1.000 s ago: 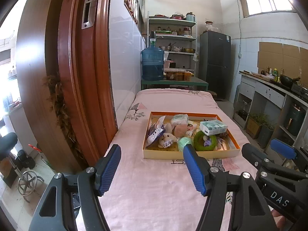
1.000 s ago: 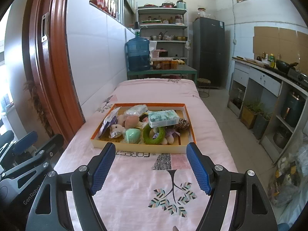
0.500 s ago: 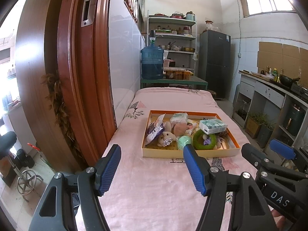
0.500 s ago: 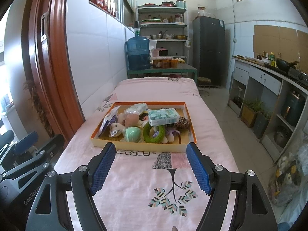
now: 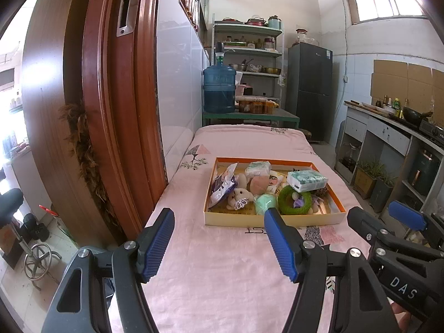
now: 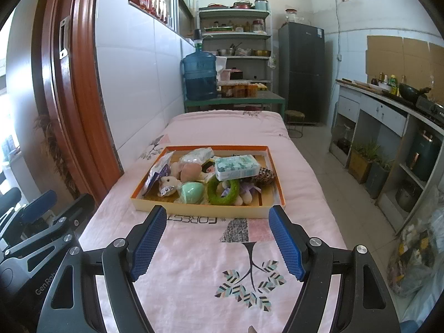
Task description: Organize soft objects
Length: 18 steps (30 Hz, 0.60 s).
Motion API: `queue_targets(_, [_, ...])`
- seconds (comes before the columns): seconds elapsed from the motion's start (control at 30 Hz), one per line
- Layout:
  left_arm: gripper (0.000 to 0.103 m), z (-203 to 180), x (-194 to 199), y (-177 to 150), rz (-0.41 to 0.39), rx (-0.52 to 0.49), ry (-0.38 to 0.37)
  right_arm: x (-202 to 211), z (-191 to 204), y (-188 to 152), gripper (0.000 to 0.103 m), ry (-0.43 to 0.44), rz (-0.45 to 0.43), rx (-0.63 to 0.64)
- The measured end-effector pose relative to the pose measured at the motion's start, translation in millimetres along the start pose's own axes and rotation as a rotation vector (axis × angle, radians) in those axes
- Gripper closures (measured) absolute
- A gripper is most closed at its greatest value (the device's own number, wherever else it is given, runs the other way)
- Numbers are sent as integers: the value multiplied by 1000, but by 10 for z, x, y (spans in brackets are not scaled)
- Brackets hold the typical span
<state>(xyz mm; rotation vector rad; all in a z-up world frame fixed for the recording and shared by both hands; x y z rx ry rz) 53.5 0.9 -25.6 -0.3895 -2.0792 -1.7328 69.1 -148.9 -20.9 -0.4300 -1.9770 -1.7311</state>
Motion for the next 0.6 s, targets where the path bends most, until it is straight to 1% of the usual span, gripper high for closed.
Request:
queue_targets(0.53, [36, -7, -1, -30, 3, 4, -7, -11, 13, -20, 26, 3, 1, -1])
queue_targets(0.6, [36, -3, -4, -45, 5, 5, 2, -13, 15, -29, 26, 3, 2, -1])
Point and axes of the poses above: each gripper's, at about its wrist camera, not at the fingertips, and x roughly against the way its jaws point, z to its left, y to its top, the point moved 7 cm from there along -x, roughly the way its jaws point, and after that the axes turned 9 degrees about x, right-handed, at the moved point
